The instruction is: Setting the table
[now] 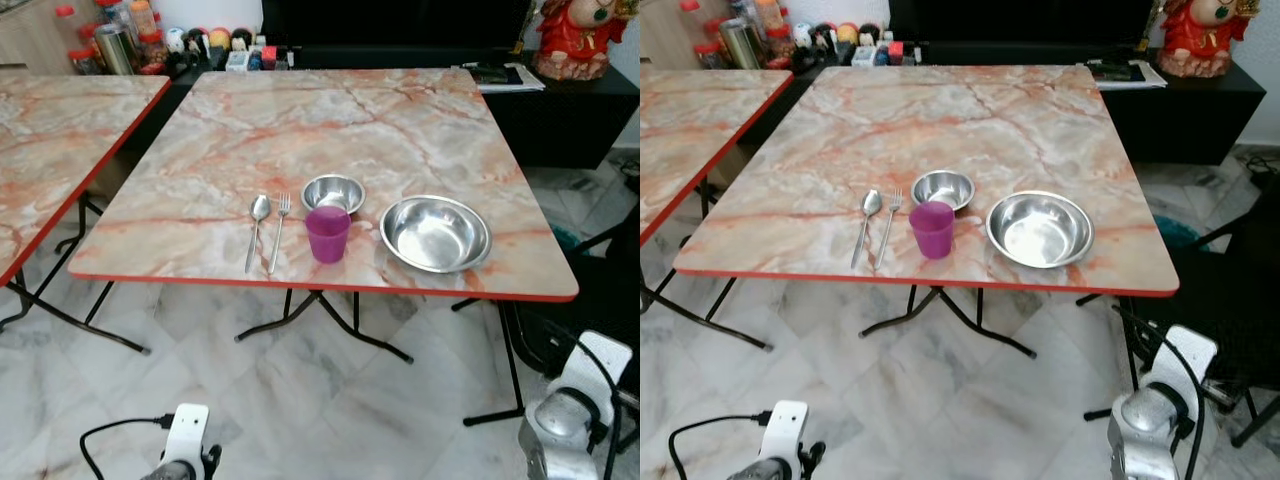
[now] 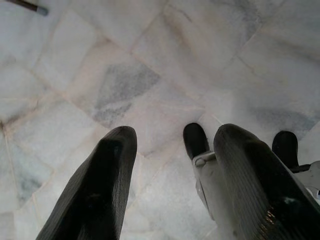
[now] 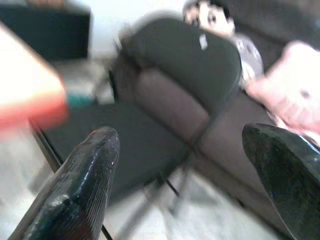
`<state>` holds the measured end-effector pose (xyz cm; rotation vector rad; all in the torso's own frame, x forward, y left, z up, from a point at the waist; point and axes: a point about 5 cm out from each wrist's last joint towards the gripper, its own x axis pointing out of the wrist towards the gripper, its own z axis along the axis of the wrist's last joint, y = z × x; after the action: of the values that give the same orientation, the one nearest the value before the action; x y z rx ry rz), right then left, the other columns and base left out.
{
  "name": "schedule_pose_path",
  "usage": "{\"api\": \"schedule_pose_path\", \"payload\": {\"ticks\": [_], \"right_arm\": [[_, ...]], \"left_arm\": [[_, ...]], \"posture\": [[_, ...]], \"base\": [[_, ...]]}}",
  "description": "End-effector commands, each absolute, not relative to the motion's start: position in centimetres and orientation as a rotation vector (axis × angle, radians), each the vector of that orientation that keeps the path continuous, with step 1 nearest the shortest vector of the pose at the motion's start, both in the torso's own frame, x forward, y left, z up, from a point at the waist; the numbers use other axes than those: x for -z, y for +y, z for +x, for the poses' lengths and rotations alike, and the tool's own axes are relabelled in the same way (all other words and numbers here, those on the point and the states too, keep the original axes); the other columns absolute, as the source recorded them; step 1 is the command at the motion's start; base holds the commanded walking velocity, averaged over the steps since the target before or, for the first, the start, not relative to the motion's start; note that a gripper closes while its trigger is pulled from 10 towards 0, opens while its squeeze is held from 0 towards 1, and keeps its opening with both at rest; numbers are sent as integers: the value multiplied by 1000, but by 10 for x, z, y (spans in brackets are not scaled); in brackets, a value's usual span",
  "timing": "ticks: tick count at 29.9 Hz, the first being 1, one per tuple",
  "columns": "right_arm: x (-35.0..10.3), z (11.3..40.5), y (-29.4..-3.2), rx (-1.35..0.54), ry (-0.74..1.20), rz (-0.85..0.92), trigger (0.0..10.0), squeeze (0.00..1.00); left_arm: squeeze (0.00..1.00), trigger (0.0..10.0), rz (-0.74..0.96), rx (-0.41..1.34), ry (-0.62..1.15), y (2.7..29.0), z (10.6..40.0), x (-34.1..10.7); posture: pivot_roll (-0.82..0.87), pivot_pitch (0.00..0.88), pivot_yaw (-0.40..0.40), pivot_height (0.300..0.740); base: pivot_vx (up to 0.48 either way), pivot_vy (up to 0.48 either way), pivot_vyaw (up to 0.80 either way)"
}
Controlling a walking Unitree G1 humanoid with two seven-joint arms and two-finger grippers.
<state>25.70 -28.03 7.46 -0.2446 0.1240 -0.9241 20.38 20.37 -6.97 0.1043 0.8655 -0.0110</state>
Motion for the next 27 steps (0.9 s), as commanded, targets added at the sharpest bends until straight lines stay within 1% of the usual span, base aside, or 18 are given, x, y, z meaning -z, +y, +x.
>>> {"api": "schedule_pose_path", "payload": {"ticks": [1,2,3,4,6,9,10,11,12,14,15,18,19,21,23,25,26,27], "right_arm": [[-100,270,-275,875,26,-270,10000,0],[-122,281,-273,855,-53,-260,10000,0],[-122,281,-273,855,-53,-260,10000,0],[-145,293,-273,845,-122,-216,10000,0],[-159,303,-273,822,-152,-148,10000,0],[-174,325,-268,719,-119,116,10000,0],[-176,329,-266,690,-108,164,10000,0],[-177,335,-262,642,-79,204,10000,0],[-179,346,-255,561,-47,302,10000,0],[-180,352,-252,526,-29,371,10000,0],[-178,358,-247,470,29,431,10000,0],[-176,362,-248,477,64,526,10000,0],[-177,365,-248,459,72,590,10000,0],[-181,367,-246,429,68,643,10000,0],[-187,372,-240,359,80,670,10000,0],[-193,377,-234,275,103,658,10000,0],[-193,377,-234,275,103,658,10000,0],[-195,378,-233,261,101,619,10000,0]], "left_arm": [[0,10000,112,10,894,203,201,72],[0,10000,113,12,894,202,201,72],[0,10000,113,12,894,202,201,72],[0,10000,115,12,894,202,201,72],[0,10000,116,10,894,202,201,72],[0,10000,119,0,896,206,199,73],[0,10000,121,-3,896,207,198,73],[0,10000,122,-8,897,208,197,73],[0,10000,123,-13,898,211,197,73],[0,10000,124,-17,899,213,196,73],[0,10000,126,-22,900,216,195,73],[0,10000,131,-30,900,218,194,72],[0,10000,124,-35,899,219,194,73],[0,10000,124,-35,897,219,194,72],[0,10000,122,-36,899,219,193,73],[0,10000,109,-40,901,219,193,73],[0,10000,109,-40,901,219,193,73],[0,10000,102,-41,902,218,193,73]], "posture": [[-111,67,32,740],[-110,68,35,740],[-110,68,35,740],[-109,68,36,740],[-109,68,36,740],[-106,69,37,740],[-106,69,37,740],[-104,67,36,740],[-103,67,35,740],[-99,65,34,740],[-99,65,34,740],[-88,62,31,740],[-84,58,31,740],[-85,57,33,740],[-86,55,33,740],[-86,49,31,740],[-86,49,31,740],[-85,47,29,740]], "base": [[0,0,0],[0,0,0],[0,0,0],[0,0,0],[0,0,0],[0,0,0],[0,0,0],[0,0,0],[0,0,0],[0,0,0],[0,0,0],[0,0,0],[0,0,0],[0,0,0],[0,0,0],[0,0,0],[0,0,0],[0,0,0]]}}
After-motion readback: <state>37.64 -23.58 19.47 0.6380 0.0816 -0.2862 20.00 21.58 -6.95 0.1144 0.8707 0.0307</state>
